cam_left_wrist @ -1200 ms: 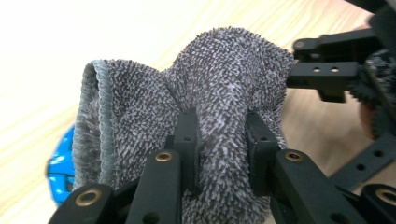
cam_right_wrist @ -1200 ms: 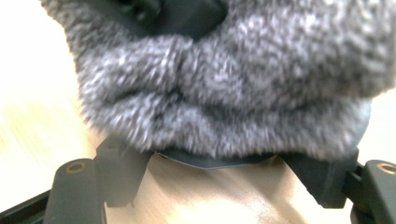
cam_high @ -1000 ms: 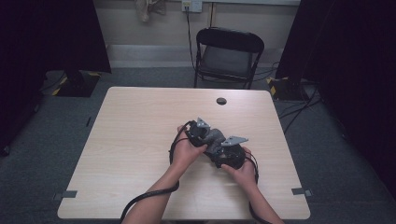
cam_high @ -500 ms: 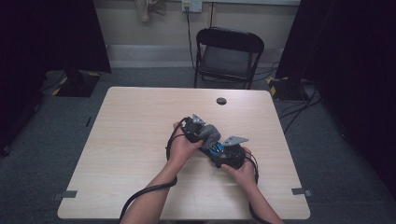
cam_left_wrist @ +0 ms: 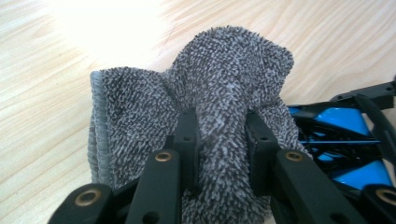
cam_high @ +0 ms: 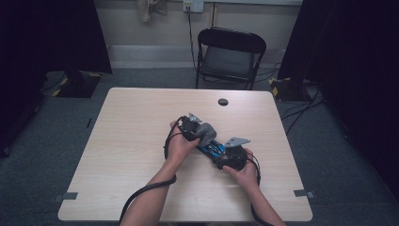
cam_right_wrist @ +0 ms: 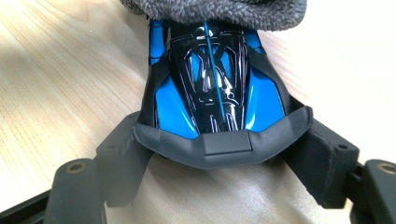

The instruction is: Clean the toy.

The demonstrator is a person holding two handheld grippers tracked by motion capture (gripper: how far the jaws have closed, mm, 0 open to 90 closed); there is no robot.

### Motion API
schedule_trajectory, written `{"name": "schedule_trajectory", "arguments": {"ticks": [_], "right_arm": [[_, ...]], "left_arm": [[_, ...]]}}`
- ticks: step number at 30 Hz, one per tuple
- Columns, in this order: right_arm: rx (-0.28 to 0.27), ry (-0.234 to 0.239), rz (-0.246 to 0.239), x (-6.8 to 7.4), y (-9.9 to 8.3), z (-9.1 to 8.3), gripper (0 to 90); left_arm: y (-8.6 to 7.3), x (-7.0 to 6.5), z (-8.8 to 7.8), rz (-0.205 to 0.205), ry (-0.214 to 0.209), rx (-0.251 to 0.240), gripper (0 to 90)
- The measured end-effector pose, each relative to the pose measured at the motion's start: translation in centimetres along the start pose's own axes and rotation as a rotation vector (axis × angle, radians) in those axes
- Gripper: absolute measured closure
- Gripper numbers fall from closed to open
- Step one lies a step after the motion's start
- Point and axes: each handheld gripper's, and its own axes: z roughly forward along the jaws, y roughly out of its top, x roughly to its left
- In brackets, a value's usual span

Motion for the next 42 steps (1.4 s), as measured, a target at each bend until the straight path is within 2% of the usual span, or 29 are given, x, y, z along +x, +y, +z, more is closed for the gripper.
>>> {"name": "schedule_trajectory", "arguments": {"ticks": [2,10,14,18,23,28,31,35,39,42], "right_arm": [[0.000,0.000,0.000,0.0,0.0,0.0,26.3],[0.000,0.000,0.000,0.0,0.0,0.0,26.3],[0.000,0.000,0.000,0.0,0.0,0.0,26.2],[0.000,0.000,0.000,0.0,0.0,0.0,26.3],[0.000,-0.001,0.001,0.0,0.0,0.0,26.3],[0.000,-0.001,0.001,0.0,0.0,0.0,26.3],[0.000,-0.001,0.001,0.0,0.0,0.0,26.3],[0.000,-0.001,0.001,0.0,0.0,0.0,26.3],[0.000,-0.001,0.002,0.0,0.0,0.0,26.3],[0.000,-0.001,0.003,0.0,0.0,0.0,26.3]], "left_arm": [[-0.1,0.2,0.1,-0.016,0.001,-0.008,71.3],[-0.3,1.1,0.3,-0.021,0.034,-0.004,71.3],[-0.5,1.5,0.4,-0.046,0.043,-0.009,71.2],[-0.5,1.7,0.5,-0.041,0.048,-0.008,71.3],[-0.5,2.1,0.6,-0.053,0.062,-0.008,71.2],[-0.5,2.5,0.7,-0.028,0.088,-0.007,71.3],[-0.6,2.8,0.8,-0.048,0.091,-0.013,71.2],[-0.9,3.2,0.6,-0.046,0.116,-0.002,71.2],[-1.3,3.8,0.5,-0.069,0.133,0.006,71.3],[-1.5,4.3,0.3,-0.062,0.149,0.028,71.3]]}}
